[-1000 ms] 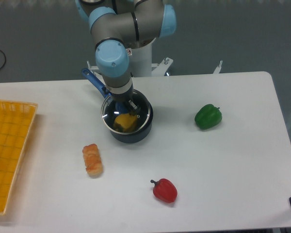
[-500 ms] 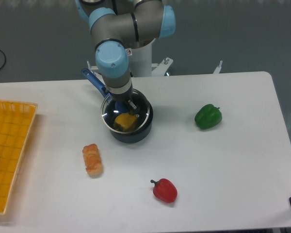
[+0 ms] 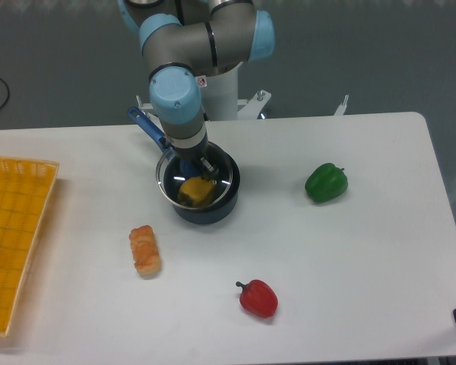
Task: Close the pot lid
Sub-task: 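Settle the glass lid onto the saucepan rim, adjusting its seat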
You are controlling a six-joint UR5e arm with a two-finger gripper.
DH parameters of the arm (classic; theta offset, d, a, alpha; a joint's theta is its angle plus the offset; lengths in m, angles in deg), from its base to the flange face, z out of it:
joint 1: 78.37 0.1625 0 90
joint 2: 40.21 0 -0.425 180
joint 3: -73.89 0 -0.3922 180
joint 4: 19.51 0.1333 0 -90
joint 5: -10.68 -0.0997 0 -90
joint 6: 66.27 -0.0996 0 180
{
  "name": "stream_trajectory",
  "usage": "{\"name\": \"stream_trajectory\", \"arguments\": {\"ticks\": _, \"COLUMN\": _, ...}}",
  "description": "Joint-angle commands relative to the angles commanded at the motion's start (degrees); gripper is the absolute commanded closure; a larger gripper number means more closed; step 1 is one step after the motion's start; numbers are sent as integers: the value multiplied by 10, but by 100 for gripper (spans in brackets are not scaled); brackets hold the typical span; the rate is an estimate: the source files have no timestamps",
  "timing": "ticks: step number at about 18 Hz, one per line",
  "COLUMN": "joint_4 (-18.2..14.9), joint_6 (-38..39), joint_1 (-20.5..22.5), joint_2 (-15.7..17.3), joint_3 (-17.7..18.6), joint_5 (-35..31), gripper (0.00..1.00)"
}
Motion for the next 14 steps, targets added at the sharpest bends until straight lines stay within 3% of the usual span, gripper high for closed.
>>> {"name": "stream_trajectory", "arguments": {"ticks": 14, "joint_4": 2, "joint_6": -9, "joint_1": 7, "joint_2": -4, "joint_3": 4, "joint_5": -13, "gripper": 57}}
